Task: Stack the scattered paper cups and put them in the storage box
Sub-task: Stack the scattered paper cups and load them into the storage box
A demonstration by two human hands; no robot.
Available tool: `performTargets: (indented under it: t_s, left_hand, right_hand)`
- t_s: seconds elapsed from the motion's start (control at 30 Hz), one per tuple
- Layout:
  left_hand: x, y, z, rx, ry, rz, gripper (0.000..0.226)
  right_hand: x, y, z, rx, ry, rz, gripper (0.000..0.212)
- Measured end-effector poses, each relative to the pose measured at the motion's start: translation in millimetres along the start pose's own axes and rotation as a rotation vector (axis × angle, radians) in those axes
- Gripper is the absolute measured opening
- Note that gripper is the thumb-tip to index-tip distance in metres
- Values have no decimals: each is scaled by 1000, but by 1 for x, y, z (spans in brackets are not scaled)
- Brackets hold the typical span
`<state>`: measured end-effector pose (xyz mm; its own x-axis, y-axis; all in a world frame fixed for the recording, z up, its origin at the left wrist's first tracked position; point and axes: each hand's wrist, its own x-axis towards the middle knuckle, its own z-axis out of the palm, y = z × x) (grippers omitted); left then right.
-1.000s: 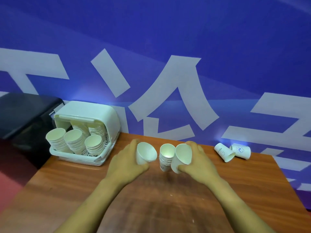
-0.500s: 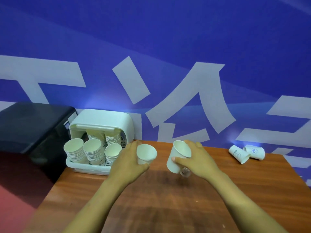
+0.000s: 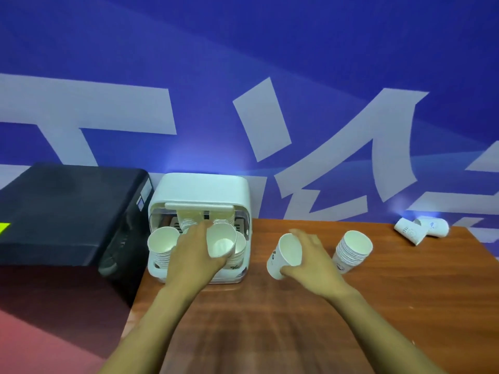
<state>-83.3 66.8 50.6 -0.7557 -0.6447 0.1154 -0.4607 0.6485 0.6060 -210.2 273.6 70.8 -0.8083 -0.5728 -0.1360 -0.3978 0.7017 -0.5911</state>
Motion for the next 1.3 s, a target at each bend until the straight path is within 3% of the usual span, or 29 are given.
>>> performTargets:
  t_s: [0.37,0.53,0.77,0.97,1.13,1.3]
  left_hand:
    - [42,9,21,245,-28,34,74]
    - [50,10,37,244,-24,58,78]
    - [56,7,46,402,-119,62,76]
    - [50,-1,47,417,-55,113,79]
    - [44,-4,37,453,-203,89,94]
    - [33,-18,25,281,-129,61,80]
  right_hand:
    - [36,0,-8,1,-7,25,85]
    - [50,4,-5,8,-33,40,86]
    - [62,11,1,-9,-62,57,88]
    - [63,13,5,-21,-71,61,88]
    - [63,10,8,-16,-70,55,87]
    - [60,-4,16,42,-27,-11,86]
